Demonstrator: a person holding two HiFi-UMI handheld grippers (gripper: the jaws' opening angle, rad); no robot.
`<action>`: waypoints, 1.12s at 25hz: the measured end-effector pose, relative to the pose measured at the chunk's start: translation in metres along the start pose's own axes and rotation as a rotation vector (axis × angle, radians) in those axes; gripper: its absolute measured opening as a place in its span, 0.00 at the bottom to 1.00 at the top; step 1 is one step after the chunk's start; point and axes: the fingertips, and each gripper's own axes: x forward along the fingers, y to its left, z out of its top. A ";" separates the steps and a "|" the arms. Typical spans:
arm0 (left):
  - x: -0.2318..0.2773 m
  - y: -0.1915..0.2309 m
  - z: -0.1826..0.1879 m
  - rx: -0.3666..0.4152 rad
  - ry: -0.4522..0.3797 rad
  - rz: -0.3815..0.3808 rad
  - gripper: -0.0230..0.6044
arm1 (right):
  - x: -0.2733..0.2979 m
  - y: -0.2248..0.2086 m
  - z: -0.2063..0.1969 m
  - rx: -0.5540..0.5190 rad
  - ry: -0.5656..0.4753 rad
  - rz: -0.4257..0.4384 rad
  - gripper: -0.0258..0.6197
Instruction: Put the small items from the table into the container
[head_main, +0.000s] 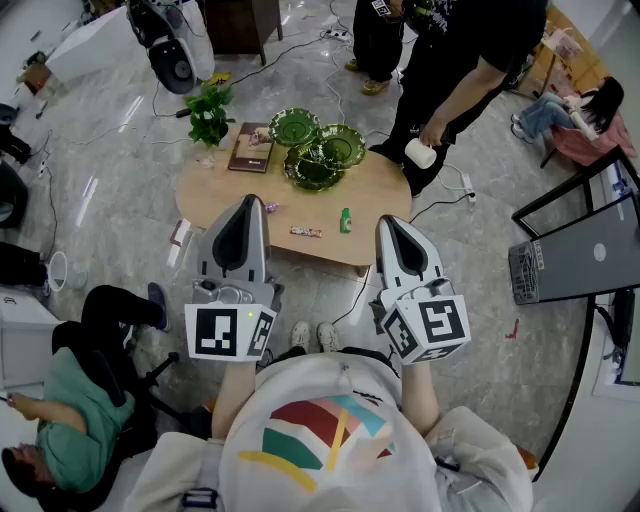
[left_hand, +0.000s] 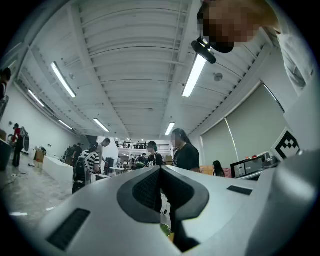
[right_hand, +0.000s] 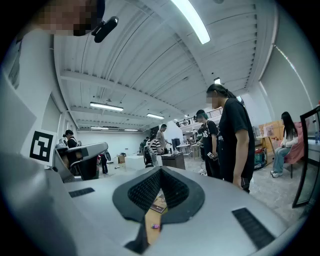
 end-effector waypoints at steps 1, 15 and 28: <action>0.002 0.001 0.000 0.013 0.000 0.005 0.05 | 0.002 -0.003 0.002 -0.002 -0.006 -0.003 0.06; -0.002 0.013 -0.003 0.062 0.006 0.075 0.05 | -0.001 -0.007 0.003 0.054 -0.062 0.076 0.06; 0.003 -0.018 -0.011 0.131 0.025 0.110 0.05 | -0.004 -0.043 -0.004 0.075 -0.064 0.102 0.06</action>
